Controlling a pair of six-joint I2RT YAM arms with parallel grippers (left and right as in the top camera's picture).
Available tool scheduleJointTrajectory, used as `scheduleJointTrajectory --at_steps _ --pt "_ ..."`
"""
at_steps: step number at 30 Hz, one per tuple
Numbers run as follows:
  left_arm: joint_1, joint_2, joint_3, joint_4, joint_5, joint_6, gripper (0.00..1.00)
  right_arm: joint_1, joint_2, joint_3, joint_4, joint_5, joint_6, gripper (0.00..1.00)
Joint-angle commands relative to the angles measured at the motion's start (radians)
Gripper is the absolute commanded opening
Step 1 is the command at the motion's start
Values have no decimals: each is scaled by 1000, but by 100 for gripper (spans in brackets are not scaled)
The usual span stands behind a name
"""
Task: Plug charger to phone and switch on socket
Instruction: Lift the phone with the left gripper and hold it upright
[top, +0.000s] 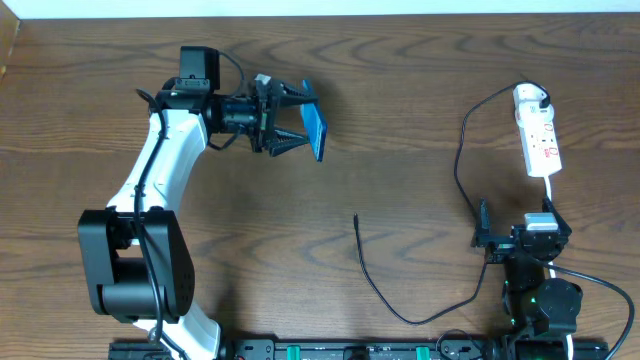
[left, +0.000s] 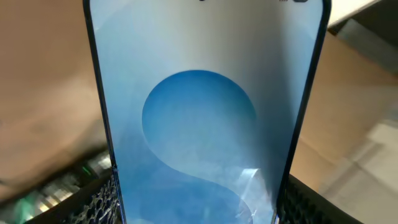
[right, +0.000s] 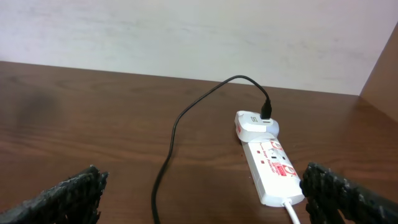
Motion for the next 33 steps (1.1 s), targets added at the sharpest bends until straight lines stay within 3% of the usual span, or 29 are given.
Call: scheduleJointTrajectory --at_steps 1,7,24,33 --pt "4 -27 29 5 181 -177 7 11 -6 -1 -5 1 -11 99" --pt "4 -27 29 4 208 -275 8 11 -6 -1 -5 1 -11 99" --pt "4 -27 29 5 223 -274 7 11 -6 -1 -5 1 -11 99" --pt "4 -27 29 4 224 -218 7 11 -6 -1 -5 1 -11 99"
